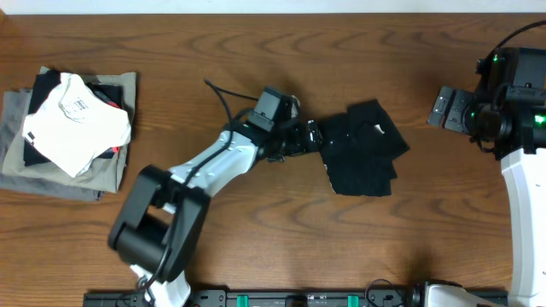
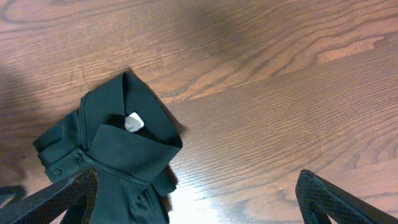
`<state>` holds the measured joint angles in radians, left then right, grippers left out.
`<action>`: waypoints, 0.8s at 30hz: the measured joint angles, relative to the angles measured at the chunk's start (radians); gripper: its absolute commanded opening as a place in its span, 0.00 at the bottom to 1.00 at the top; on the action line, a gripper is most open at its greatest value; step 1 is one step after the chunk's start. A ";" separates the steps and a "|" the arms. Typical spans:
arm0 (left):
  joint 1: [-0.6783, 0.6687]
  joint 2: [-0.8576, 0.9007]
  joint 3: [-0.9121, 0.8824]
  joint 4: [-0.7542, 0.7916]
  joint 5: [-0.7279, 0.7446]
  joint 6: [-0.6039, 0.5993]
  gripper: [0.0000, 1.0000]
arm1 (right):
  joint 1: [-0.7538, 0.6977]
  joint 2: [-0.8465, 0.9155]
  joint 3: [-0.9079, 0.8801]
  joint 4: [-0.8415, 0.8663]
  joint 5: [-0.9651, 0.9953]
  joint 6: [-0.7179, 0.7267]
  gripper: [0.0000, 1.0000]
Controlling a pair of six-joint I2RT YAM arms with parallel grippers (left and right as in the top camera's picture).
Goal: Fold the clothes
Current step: 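Reach the left gripper rightward to the black bundle's left edge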
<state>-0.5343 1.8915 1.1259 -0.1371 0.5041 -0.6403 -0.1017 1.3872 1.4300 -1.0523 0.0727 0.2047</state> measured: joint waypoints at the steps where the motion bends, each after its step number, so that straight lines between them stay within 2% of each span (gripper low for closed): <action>1: -0.006 0.020 0.000 0.017 0.009 -0.008 0.98 | 0.000 0.000 0.000 0.000 0.001 0.000 0.99; 24: -0.092 0.106 -0.002 0.232 0.063 -0.153 0.98 | 0.000 0.000 0.000 0.000 0.005 0.000 0.99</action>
<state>-0.6262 1.9980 1.1240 0.0952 0.5674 -0.7933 -0.1017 1.3872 1.4300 -1.0519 0.0780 0.2047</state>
